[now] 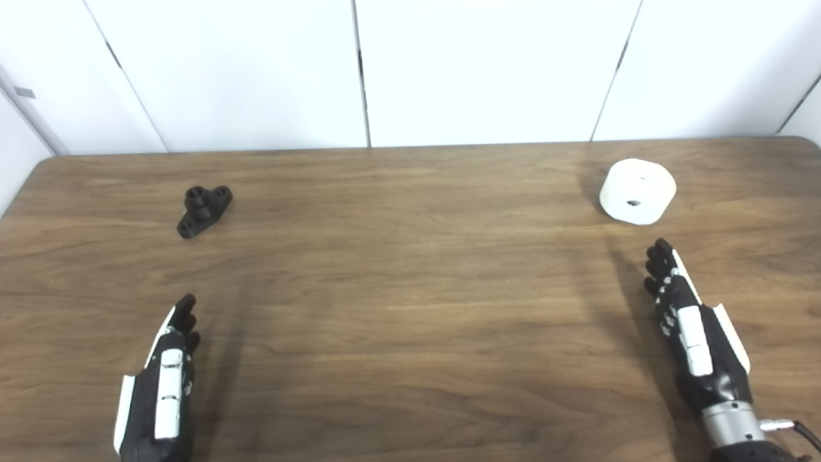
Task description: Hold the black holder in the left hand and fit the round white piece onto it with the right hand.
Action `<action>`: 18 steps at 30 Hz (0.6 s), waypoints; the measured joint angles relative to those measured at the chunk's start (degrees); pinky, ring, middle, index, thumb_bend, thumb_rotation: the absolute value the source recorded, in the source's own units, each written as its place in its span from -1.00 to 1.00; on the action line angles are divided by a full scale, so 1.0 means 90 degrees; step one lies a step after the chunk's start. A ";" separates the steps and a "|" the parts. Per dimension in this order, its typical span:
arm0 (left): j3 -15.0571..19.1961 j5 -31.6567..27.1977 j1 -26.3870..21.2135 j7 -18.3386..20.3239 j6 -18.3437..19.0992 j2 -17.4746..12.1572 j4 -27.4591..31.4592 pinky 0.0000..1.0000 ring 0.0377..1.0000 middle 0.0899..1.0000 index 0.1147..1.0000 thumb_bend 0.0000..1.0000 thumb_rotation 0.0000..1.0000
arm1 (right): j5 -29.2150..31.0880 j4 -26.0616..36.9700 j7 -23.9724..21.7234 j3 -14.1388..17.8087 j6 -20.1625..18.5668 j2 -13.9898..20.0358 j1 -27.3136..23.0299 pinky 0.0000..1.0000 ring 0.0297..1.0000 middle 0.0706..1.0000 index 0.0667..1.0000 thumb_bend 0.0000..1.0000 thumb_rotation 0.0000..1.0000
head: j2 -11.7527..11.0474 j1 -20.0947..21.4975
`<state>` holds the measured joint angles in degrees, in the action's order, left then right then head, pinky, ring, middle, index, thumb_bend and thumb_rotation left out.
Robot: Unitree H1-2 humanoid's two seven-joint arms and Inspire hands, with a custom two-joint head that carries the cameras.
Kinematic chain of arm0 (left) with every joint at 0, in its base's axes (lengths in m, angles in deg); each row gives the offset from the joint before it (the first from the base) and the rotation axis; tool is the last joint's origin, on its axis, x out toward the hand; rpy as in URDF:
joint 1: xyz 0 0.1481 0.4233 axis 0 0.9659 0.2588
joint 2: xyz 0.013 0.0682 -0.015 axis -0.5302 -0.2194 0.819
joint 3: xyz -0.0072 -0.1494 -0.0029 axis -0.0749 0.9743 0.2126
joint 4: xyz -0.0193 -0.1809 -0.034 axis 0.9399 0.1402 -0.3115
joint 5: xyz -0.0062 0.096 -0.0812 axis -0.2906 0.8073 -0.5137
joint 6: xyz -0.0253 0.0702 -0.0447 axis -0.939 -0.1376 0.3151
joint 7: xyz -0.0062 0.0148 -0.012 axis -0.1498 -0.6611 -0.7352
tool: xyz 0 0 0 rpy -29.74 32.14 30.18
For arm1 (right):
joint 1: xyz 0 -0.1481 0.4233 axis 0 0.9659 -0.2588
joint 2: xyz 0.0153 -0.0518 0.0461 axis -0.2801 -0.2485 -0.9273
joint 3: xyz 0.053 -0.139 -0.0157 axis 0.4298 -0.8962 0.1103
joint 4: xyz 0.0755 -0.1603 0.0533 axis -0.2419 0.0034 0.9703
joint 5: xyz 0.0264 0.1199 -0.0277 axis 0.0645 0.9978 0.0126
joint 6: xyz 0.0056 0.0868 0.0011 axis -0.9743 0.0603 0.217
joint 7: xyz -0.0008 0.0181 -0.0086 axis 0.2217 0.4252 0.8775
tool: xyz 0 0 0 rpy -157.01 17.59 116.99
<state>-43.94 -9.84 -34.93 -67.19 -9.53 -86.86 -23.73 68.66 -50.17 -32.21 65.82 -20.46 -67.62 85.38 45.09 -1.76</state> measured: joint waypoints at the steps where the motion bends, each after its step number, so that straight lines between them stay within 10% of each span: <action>1: 0.0000 -0.0002 0.0000 0.0000 0.0000 0.0000 0.0000 1.00 1.00 0.97 0.82 -0.02 0.79 | 0.0000 -0.0001 0.0000 0.0000 0.0000 0.0000 0.0000 1.00 1.00 0.99 1.00 0.16 1.00 | 0.0000 0.0000; 18: -0.0077 0.0125 0.0007 -0.0051 -0.0157 0.0030 -0.0052 1.00 0.98 0.94 0.79 -0.15 0.72 | 0.0020 -0.0095 -0.0011 0.0003 0.0162 0.0054 -0.0022 1.00 1.00 0.99 1.00 0.14 1.00 | -0.0400 -0.0770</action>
<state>-44.64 -8.72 -34.87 -67.65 -10.94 -86.59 -24.20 68.83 -51.02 -32.31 65.85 -19.00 -67.13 85.18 41.49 -8.69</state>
